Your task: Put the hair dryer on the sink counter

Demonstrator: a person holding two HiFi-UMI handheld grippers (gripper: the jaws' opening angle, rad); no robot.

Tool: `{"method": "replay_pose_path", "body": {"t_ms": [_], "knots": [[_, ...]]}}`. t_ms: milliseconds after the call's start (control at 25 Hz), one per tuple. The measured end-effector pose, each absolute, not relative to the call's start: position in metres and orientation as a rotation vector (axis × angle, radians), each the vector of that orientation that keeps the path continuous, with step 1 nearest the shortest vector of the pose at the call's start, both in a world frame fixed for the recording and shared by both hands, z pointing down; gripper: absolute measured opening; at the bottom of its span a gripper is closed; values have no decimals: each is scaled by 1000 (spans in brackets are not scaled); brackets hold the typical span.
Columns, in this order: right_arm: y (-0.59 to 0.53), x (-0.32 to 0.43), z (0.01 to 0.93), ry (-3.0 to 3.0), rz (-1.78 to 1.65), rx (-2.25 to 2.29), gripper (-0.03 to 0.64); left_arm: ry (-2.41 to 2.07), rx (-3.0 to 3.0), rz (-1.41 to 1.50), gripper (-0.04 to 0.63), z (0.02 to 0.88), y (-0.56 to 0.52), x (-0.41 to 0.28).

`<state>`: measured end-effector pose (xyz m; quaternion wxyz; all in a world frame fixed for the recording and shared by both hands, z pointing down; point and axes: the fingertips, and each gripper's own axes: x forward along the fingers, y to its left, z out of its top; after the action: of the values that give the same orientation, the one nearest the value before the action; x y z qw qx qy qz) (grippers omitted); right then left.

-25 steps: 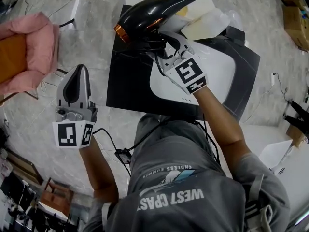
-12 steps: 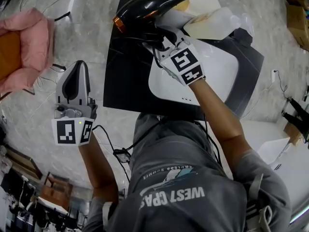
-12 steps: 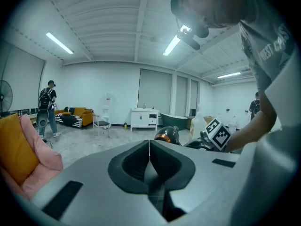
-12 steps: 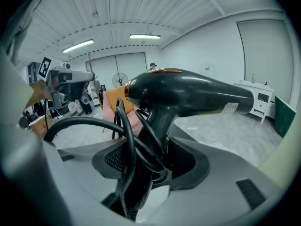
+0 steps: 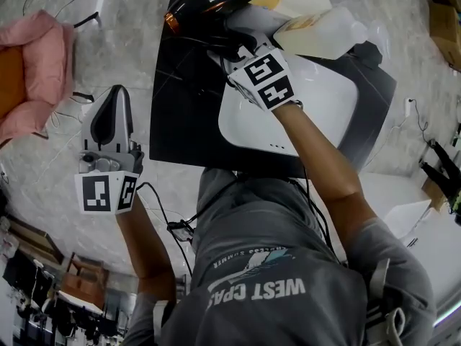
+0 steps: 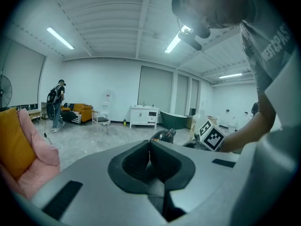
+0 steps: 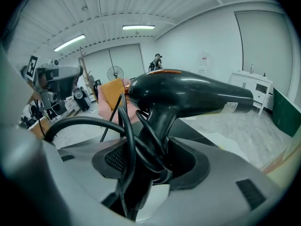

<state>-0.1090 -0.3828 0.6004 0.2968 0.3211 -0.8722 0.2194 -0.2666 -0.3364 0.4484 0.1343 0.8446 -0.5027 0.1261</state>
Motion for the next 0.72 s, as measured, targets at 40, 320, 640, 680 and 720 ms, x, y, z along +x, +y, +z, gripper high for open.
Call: {"method": "replay_pose_path", "body": {"t_ms": [40, 320, 640, 680, 720], "knots": [[-383, -109, 604, -2308, 589, 848, 256, -1454, 2445, 368, 20, 450, -337, -266], [-380, -108, 625, -2247, 618, 826, 258, -1455, 2430, 375, 20, 460, -339, -264], [-384, -110, 629, -2217, 635, 799, 250, -1454, 2430, 373, 20, 459, -340, -258], [-383, -110, 631, -2206, 634, 787, 252, -1455, 2432, 371, 20, 458, -340, -258], [-382, -110, 633, -2196, 633, 777, 252, -1456, 2433, 370, 20, 457, -340, -258]]}}
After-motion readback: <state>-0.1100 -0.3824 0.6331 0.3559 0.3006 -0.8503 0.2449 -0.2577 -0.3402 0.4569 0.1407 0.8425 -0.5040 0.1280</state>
